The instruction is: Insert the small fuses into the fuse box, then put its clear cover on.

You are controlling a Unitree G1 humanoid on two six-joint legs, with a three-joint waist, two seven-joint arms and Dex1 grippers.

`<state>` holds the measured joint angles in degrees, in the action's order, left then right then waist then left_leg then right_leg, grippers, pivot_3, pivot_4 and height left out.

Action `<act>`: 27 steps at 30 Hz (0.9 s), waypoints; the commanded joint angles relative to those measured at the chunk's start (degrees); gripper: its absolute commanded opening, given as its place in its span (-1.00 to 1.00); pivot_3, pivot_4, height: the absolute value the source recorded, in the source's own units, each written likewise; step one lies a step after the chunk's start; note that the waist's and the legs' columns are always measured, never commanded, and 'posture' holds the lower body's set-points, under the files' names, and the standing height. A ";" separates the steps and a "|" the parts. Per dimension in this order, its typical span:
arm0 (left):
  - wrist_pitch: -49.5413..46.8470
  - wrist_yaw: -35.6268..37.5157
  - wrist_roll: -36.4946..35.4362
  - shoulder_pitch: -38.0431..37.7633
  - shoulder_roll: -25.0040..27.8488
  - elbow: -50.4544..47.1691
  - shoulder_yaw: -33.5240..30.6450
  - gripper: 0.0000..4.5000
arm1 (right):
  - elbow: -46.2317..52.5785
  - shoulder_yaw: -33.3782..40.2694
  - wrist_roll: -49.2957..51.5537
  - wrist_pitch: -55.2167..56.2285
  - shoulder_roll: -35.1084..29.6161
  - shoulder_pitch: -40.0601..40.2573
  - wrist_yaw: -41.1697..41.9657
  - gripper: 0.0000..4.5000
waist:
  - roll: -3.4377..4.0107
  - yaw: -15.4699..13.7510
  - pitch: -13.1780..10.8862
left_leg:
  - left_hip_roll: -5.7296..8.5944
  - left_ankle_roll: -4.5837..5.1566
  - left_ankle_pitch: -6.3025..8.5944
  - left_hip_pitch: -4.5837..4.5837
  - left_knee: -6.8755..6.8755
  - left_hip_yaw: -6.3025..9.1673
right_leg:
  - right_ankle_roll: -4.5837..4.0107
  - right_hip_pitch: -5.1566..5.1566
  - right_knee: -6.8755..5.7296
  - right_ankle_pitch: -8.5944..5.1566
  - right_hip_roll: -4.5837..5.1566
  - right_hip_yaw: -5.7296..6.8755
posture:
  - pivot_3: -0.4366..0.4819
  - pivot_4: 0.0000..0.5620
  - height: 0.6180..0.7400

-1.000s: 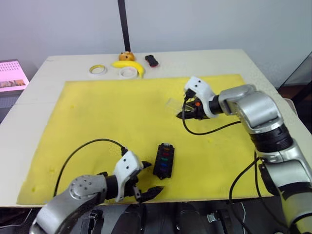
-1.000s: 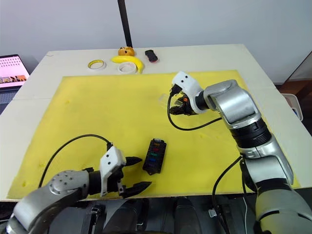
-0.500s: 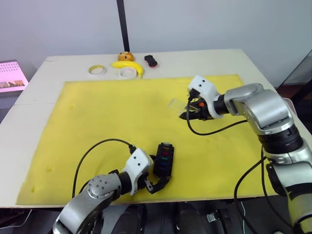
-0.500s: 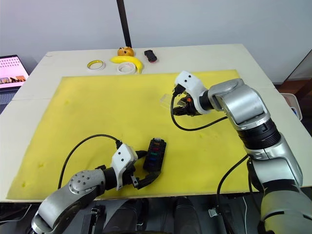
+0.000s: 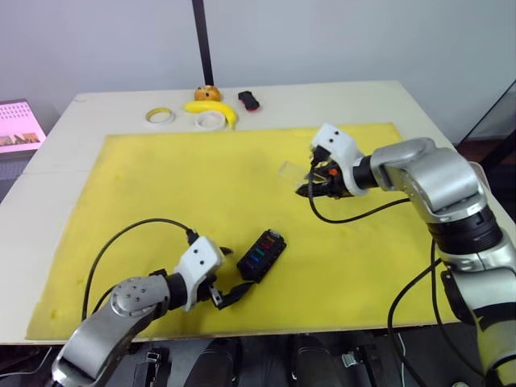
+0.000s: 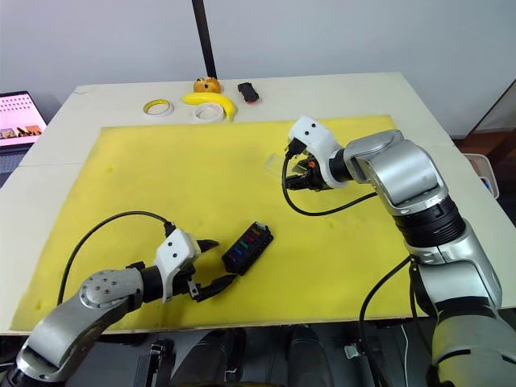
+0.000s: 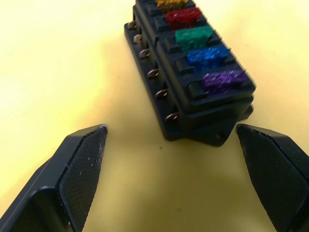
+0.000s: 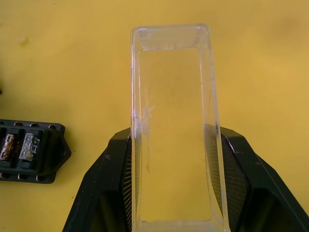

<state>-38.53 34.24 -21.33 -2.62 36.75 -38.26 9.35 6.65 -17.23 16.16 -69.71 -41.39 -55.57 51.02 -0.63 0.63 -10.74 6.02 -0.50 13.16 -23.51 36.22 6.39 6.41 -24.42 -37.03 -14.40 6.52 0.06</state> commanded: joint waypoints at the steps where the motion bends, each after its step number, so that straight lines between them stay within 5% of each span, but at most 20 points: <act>1: -1.49 1.34 -2.79 -0.21 -0.64 -1.46 0.04 1.00 | 2.05 1.44 0.75 0.76 0.12 -0.60 -0.66 -0.24 | 0.00 -0.02 0.00 | 0.00 0.00 0.00 0.00 0.00 0.00 | 0.00 0.00 0.00 0.00 0.00 0.00 | -0.05 -0.47 1.00; 27: 1.24 -7.30 6.37 -0.23 -11.00 4.31 8.46 1.00 | 3.33 1.26 1.86 0.29 -0.12 -0.98 -3.02 -0.24 | 0.00 -1.48 0.01 | 0.11 0.07 0.03 0.00 0.04 0.00 | 0.02 0.10 0.06 0.00 0.12 0.04 | -0.05 -0.47 1.00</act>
<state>-37.15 27.13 -15.51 -2.35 25.91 -35.60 17.12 8.22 -17.23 17.74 -69.77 -41.12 -55.57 48.18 -0.63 -0.86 -10.73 6.13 -0.43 13.19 -23.51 36.26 6.40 6.42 -24.32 -36.97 -14.40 6.64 0.10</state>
